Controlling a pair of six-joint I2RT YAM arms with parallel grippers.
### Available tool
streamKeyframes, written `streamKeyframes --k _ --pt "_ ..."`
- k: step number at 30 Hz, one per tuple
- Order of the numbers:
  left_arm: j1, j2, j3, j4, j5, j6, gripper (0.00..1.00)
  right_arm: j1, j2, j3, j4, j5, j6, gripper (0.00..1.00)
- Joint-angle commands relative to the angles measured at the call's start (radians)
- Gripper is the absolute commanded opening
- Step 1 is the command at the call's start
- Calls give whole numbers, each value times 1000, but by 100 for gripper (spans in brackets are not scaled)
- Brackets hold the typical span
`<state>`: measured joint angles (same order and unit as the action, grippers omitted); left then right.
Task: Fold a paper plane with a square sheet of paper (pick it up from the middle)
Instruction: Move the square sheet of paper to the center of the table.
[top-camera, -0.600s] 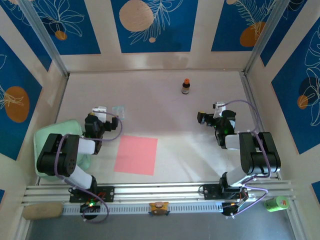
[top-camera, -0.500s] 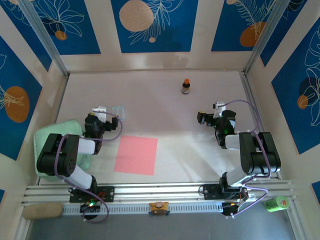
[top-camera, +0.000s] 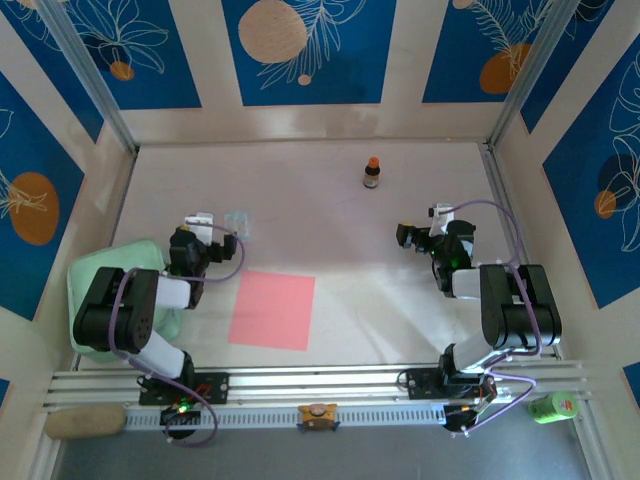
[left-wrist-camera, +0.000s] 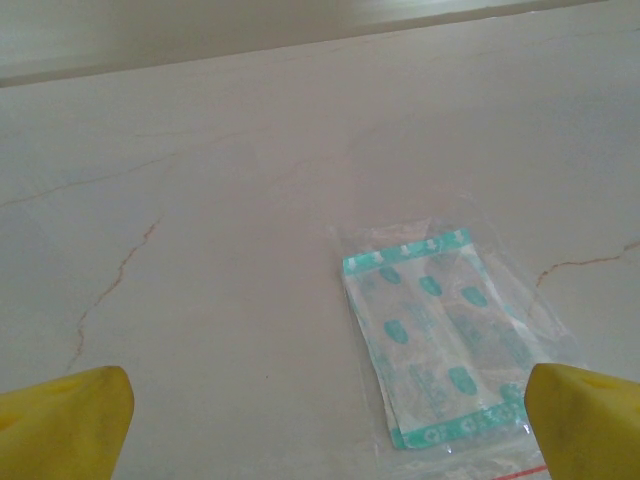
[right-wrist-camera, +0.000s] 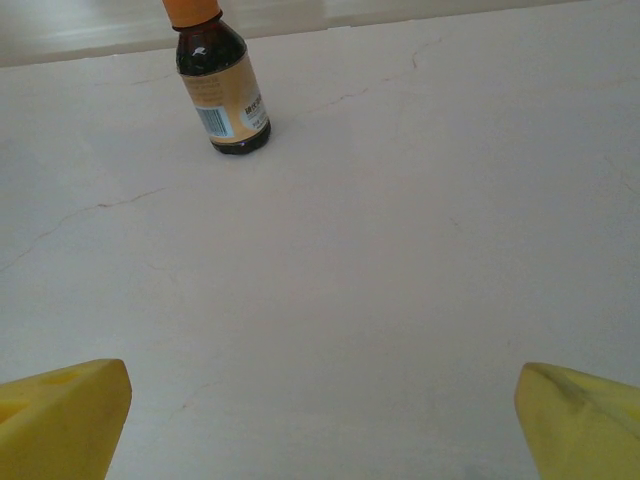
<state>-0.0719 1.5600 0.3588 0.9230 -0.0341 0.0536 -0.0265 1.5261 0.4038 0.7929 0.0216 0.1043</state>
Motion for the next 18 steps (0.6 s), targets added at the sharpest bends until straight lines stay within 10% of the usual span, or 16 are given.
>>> streamKeyframes --k 1,12,18 --pt "11 3 16 13 7 -6 100 1 -1 17 7 -13 -1 99" --pt "2 -47 -64 123 49 23 100 61 -23 -34 86 72 -49 99" --pt "1 -265 10 -222 29 -20 100 84 -99 -46 45 104 -62 99"
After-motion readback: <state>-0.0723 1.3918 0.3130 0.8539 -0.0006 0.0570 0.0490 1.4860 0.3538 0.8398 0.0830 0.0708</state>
